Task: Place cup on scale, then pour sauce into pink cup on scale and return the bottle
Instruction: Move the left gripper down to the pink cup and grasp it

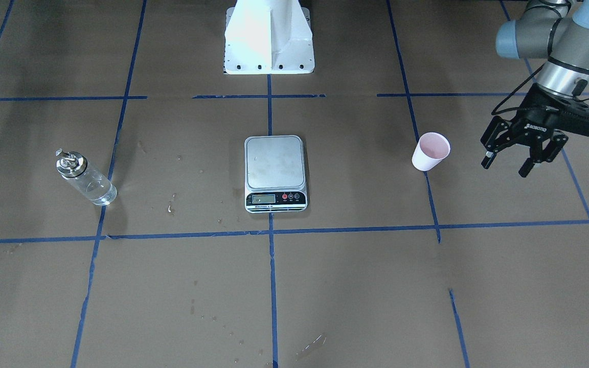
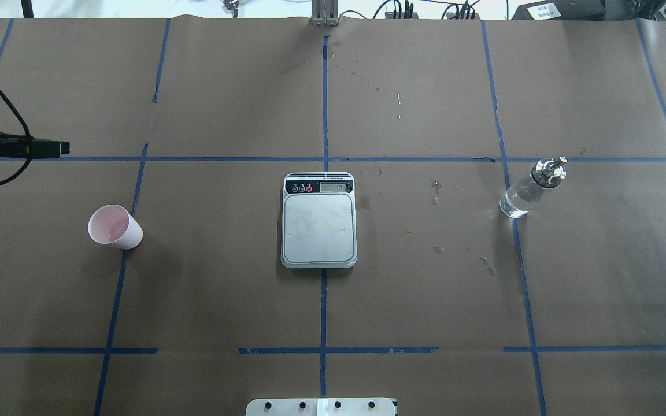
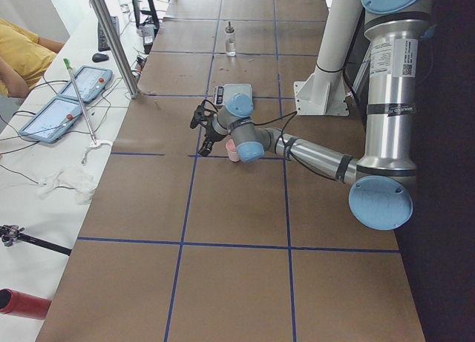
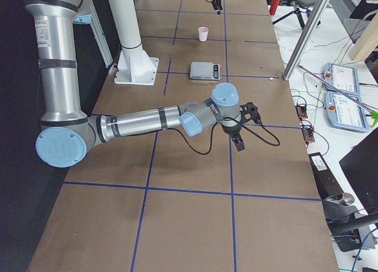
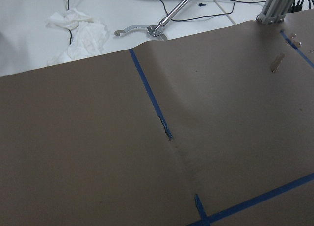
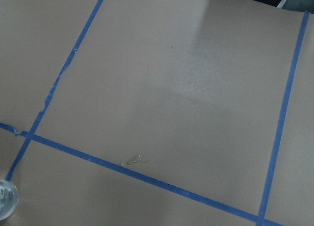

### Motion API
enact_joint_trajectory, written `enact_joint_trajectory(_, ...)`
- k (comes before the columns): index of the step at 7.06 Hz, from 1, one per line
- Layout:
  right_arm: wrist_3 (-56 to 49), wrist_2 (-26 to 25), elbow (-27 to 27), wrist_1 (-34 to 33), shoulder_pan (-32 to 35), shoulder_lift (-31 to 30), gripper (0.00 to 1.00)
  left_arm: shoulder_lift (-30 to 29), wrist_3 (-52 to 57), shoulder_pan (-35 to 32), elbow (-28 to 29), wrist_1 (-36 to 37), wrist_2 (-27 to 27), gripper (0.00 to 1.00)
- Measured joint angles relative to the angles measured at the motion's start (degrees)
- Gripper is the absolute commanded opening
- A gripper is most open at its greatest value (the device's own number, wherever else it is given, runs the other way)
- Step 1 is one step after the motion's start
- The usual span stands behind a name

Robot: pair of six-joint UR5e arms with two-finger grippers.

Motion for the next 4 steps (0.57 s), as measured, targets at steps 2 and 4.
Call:
enact_joint_trajectory(2,0.19,0.00,-0.02,0.01,0.00,-0.04,1.00,2.19,-8.98,7.88,-4.30,5.21,5.83,0.62)
enact_joint_trajectory(4,0.21,0.00,-0.04,0.01,0.00,-0.05,1.00,2.22,-12.67,12.38,-4.43,6.18,8.34,0.59)
